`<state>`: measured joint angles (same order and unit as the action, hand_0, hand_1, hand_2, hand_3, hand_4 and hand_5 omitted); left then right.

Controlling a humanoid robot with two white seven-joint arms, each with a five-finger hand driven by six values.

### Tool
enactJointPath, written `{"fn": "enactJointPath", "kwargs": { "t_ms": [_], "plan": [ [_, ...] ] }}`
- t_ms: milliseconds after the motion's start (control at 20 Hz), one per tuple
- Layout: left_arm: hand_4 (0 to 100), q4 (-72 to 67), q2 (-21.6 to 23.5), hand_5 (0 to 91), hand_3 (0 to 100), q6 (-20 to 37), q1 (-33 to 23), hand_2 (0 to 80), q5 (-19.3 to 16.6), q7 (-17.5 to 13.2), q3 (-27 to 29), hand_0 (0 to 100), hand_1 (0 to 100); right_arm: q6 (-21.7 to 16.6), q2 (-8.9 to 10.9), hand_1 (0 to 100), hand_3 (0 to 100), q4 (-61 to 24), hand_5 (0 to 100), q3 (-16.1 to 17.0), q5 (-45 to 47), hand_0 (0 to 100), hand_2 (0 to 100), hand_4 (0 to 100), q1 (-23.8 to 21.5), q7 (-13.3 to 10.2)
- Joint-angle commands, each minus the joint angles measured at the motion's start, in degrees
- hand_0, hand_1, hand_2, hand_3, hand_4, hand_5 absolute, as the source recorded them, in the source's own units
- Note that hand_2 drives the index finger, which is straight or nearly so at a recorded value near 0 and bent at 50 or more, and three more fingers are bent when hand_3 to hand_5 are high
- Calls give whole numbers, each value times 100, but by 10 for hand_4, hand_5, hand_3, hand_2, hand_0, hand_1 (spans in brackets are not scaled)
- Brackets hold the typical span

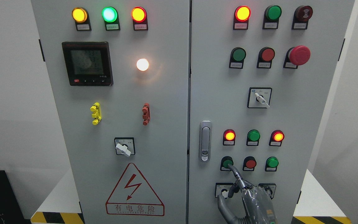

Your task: Press green start button

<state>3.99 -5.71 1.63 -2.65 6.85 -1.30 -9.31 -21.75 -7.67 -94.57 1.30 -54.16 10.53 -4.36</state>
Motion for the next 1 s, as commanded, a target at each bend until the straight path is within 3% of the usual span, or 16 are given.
{"fn": "enactJointPath", "kwargs": {
  "t_ms": [0,200,300,750,950],
  "plan": [
    [0,5,0,0,0,4,2,0,0,-2,-1,120,556,-49,3,254,702,-588,720,20,589,555,0,664,-385,5],
    [0,-3,0,0,0,4,2,0,0,-2,-1,120,556,-40,3,252,693,-773,703,11,1265,545,0,655,-657,5],
    [0,-3,0,0,0,4,2,0,0,-2,-1,120,556,-5,3,251,688,-870,692,11,1704,539,0,652,-833,119],
    [0,-3,0,0,0,4,2,0,0,-2,-1,120,556,469,12,218,668,-1537,666,-454,3937,524,0,634,-1729,207],
    [0,5,0,0,0,4,2,0,0,-2,-1,120,556,514,29,203,596,-1714,579,-692,4702,509,0,567,-2046,207]
  ]
}}
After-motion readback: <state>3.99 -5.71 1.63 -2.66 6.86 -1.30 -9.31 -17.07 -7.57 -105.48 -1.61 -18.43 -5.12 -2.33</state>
